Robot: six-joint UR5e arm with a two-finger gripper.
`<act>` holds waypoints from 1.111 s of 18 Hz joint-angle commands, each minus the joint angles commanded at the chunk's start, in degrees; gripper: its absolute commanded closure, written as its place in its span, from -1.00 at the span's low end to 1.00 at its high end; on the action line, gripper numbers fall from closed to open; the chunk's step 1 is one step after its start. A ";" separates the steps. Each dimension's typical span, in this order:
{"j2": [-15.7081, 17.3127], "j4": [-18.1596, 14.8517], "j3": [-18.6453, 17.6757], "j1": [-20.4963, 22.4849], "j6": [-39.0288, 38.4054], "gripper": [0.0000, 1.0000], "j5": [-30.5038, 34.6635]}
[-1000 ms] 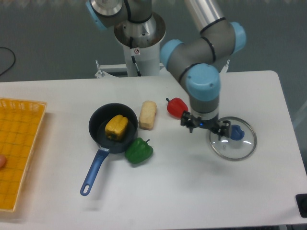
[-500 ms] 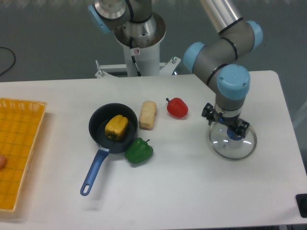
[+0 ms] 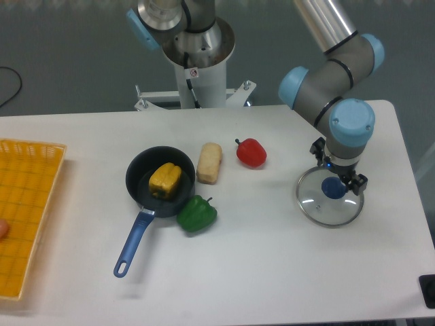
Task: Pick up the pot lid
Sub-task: 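Close the gripper on the blue knob of the glass lid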
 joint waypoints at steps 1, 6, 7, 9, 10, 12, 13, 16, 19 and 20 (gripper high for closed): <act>-0.35 0.61 0.09 0.00 -0.09 -1.00 -0.52; -1.85 1.06 1.85 0.09 -0.44 -1.00 -4.48; -1.85 1.06 1.67 0.09 -0.52 -1.00 -4.48; -1.85 1.06 1.58 0.17 -0.35 -1.00 -4.48; -1.76 0.97 1.50 0.44 -0.26 -1.00 -4.48; -1.85 0.97 1.32 0.35 -0.44 -0.99 -4.48; -1.85 0.97 1.23 0.44 -0.52 -0.98 -4.48; -2.02 1.06 0.79 0.35 -1.05 -0.96 -4.75; -2.02 1.06 0.79 0.35 -2.10 -0.92 -6.33; -2.02 0.97 0.79 0.35 -2.11 -0.88 -6.33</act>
